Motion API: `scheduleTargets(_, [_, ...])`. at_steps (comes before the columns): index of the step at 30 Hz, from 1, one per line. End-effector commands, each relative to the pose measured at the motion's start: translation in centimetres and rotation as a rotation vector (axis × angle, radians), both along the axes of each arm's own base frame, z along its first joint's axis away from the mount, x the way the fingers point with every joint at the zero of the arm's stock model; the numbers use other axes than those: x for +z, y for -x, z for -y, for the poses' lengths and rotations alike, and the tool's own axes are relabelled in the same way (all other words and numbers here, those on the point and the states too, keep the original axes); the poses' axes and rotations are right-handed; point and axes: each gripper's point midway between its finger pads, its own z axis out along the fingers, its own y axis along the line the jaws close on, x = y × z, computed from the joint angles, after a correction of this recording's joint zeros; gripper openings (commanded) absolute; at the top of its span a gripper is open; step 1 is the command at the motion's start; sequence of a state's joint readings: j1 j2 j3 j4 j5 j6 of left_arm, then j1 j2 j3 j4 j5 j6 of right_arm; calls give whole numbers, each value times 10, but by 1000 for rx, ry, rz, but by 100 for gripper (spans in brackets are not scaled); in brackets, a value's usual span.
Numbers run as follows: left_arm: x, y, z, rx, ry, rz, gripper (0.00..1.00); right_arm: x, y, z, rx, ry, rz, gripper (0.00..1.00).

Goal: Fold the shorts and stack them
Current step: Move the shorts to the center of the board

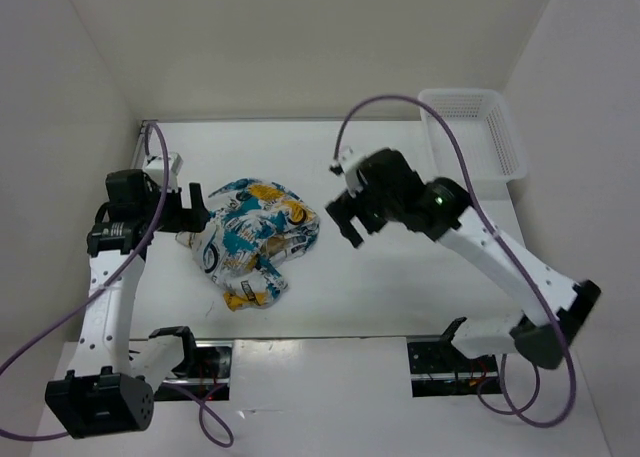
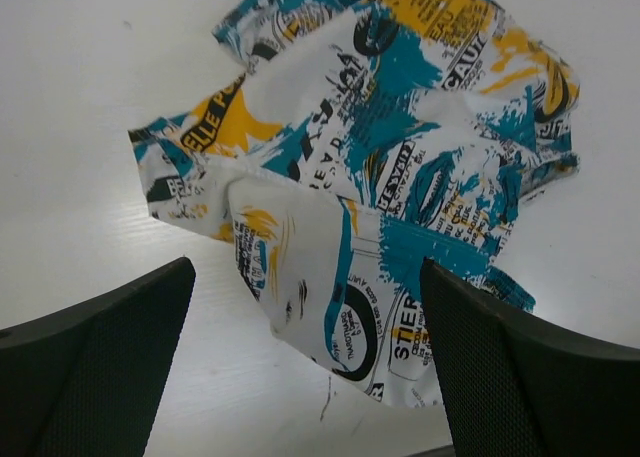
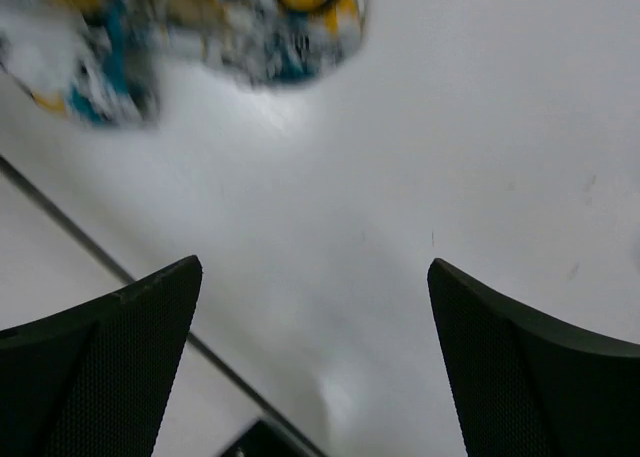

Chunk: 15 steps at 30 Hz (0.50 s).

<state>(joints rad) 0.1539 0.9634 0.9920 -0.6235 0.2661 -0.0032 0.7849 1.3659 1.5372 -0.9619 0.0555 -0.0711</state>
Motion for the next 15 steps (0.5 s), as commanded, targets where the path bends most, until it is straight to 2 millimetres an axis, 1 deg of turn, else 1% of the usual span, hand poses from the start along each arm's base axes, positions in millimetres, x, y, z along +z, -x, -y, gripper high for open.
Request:
scheduleTargets(1, [-14,11,8,-32,34,-90,100,-63,17,30,100,152,13,98])
scheduleTargets(2, [-14,18,19,-73,64,-117,100,-66,6,23,115,142,68,96])
scheduleTargets(3, [-19,20,27,-101,80,-152,100,-68,1,18,135,145,105,94])
scheduleTargets(4, [-14,20,30,-113,80,-157,100,-75,-6,16,153,163,134,91])
scheduleTargets(5, [-16,25,38,-144,82,-187,100,-75,-22,1,159,140,179,85])
scheduleTargets(6, [-20,23,37,-135,59,-210,100,-83,-26,-8,195,141,184,82])
scheduleTargets(7, [-21,23,36,-130,37,-213,100,-98,-31,-19,220,146,163,76])
scheduleTargets(8, [-27,21,31,-105,-12,-230,100,-99,-35,-35,257,115,183,74])
scheduleTargets(9, [-34,20,25,-83,-33,-245,100,-104,-33,-46,306,110,188,71])
scheduleTargets(10, [-32,14,20,-59,-57,-223,100,-109,-29,-61,347,83,183,68])
scheduleTargets(11, [-38,12,15,-38,-77,-235,100,-117,-33,-79,372,60,194,61])
scheduleTargets(12, [-42,12,7,-8,-107,-239,100,-123,-31,-90,383,35,180,58])
scheduleTargets(13, [-42,12,5,-1,-113,-240,100,-126,-30,-100,384,-5,154,56])
scheduleTargets(14, [-46,13,5,-1,-113,-249,100,-138,-37,-110,363,-15,126,56])
scheduleTargets(15, [-49,15,6,-2,-113,-259,100,-139,-41,-121,349,-52,122,56])
